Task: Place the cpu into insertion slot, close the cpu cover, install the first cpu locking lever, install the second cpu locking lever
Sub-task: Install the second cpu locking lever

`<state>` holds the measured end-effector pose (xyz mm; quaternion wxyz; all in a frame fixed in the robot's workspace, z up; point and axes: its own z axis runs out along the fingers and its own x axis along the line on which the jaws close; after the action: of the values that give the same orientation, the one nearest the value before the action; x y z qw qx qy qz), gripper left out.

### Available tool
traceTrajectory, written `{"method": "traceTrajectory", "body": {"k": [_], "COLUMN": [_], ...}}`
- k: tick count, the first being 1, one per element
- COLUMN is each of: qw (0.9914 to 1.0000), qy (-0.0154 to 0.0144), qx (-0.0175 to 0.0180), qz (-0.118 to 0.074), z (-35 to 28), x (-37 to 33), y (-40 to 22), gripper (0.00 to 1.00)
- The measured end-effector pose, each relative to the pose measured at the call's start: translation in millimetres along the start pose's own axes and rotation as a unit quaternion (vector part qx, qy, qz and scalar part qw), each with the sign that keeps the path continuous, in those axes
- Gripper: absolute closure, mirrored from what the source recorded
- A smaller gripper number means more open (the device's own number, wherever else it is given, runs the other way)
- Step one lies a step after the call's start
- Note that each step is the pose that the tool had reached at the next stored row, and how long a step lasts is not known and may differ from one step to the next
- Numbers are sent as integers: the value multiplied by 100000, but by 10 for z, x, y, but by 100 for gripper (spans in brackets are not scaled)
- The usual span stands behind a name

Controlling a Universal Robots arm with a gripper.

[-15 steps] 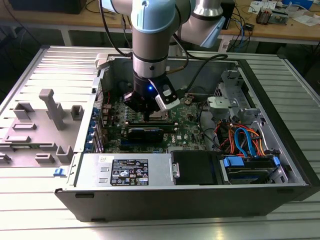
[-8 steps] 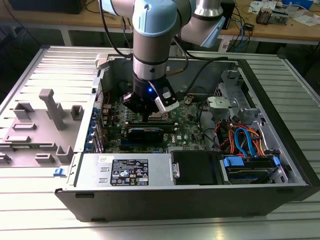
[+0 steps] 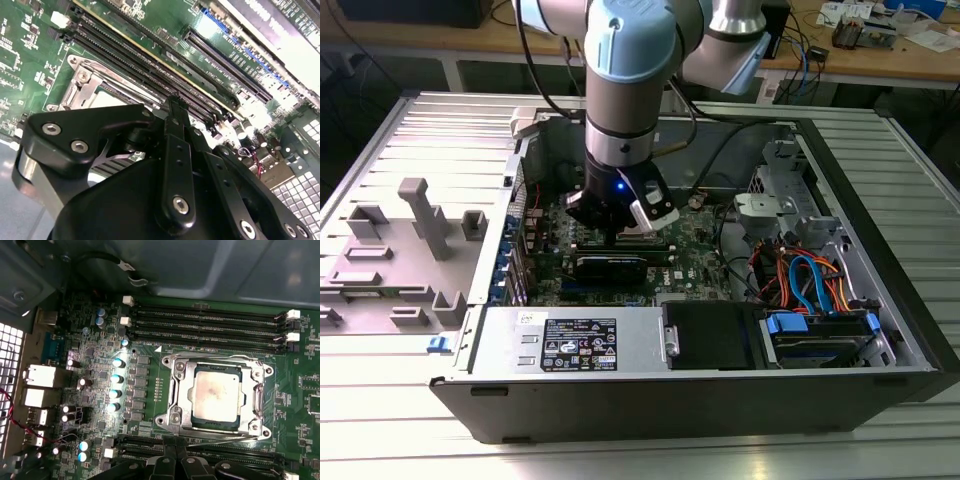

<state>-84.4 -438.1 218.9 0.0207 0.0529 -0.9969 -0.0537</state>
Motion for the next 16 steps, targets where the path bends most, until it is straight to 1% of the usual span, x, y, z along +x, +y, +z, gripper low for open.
{"method": "traceTrajectory", "body": {"k": [1,2,6,10,14,16], "qw": [99999,99998,99996,99990,99989,99986], "qy": [-46,-63,-83,-137,-151,-163], "qx": [-445,-610,-891,-1394,-1487,-1642], "qz": [-47,-62,-85,-125,-124,-132], "z": [-1,-2,-1,-1,6,16], "x": [5,8,23,24,33,45], "y": [-18,-32,-58,-60,-60,-62], "gripper": [89,89,89,89,89,89]}}
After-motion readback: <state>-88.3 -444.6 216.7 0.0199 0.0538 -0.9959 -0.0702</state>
